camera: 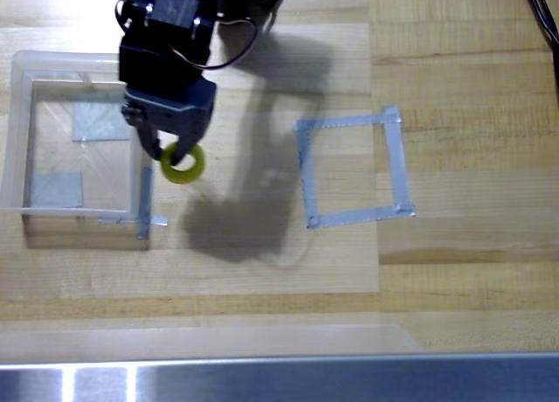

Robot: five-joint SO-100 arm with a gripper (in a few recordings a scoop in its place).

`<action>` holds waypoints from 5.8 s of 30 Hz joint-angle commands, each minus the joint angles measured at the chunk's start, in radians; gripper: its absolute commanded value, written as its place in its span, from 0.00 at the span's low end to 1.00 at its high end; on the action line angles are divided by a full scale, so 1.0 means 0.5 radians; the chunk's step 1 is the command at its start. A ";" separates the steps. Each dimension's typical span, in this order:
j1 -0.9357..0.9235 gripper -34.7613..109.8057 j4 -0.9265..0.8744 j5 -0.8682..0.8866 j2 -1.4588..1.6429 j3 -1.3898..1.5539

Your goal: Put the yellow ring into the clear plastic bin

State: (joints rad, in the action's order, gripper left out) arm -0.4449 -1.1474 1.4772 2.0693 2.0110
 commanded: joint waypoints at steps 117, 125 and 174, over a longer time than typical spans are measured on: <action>0.543 0.25 -0.479 0.209 2.359 1.835; 0.595 0.26 -0.568 0.255 2.359 2.031; 0.592 0.26 -0.583 0.239 2.356 2.169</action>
State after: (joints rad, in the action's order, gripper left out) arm -0.1427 -1.4097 1.5815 3.2413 3.0925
